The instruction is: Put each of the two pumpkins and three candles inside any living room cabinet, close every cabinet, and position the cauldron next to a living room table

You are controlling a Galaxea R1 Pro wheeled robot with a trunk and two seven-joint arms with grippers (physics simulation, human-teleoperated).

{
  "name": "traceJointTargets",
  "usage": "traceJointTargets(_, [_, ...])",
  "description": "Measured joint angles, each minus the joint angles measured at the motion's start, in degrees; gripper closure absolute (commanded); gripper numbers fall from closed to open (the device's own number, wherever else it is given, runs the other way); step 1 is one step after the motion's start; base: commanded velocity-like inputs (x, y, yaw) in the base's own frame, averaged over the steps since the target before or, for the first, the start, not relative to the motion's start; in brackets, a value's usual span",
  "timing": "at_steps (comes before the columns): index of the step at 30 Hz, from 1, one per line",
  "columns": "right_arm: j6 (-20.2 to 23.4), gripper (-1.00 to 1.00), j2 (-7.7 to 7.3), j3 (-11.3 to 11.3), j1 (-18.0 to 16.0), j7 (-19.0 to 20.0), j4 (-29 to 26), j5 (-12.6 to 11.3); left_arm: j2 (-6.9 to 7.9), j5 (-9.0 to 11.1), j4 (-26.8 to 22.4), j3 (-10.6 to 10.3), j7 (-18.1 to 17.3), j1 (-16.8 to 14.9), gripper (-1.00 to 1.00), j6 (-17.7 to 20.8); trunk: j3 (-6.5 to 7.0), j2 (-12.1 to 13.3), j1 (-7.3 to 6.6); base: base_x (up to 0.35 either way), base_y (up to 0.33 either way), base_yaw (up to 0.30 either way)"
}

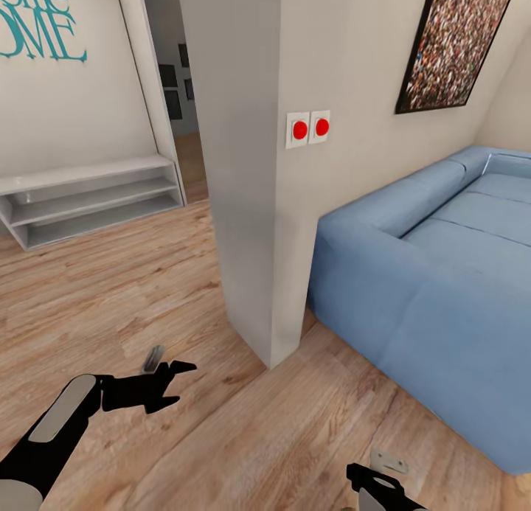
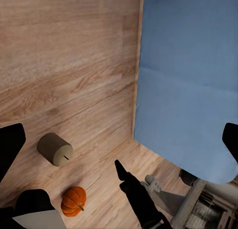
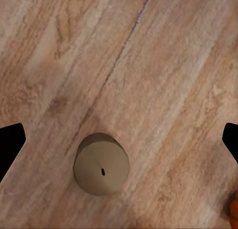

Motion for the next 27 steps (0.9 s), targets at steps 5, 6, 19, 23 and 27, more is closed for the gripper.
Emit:
traceJointTargets(5, [0.0, -1.00, 0.02, 0.0, 0.0, 0.1, 0.0, 0.0, 0.17, 0.0, 0.6, 0.1, -4.2, 0.1, -1.00, 0.0, -0.90, -2.0, 1.10, 0.000, 0.000, 0.000])
traceJointTargets(6, [0.0, -1.00, 0.03, 0.0, 0.0, 0.1, 0.0, 0.0, 0.21, 0.0, 0.6, 0.1, -5.1, 0.1, -1.00, 0.0, -1.08, -2.4, 1.32, 0.000, 0.000, 0.000])
traceJointTargets(19, [0.0, -1.00, 0.17, 0.0, 0.0, 0.2, 0.0, 0.0, 0.21, 0.1, 0.8, 0.0, -7.5, 0.1, -1.00, 0.1, -3.41, -7.6, 4.18, -0.076, 0.049, 0.004])
traceJointTargets(23, [0.0, -1.00, 0.18, 0.0, 0.0, 0.2, 0.0, 0.0, 0.20, 0.1, 0.7, 0.0, -7.5, 0.1, -1.00, 0.1, -4.13, -9.2, 5.05, -0.003, 0.002, 0.172])
traceJointTargets(27, [0.0, -1.00, 0.18, 0.0, 0.0, 0.2, 0.0, 0.0, 0.20, 0.1, 0.8, 0.0, -7.5, 0.1, -1.00, 0.1, -4.85, -10.8, 5.93, 0.000, 0.000, 0.099])
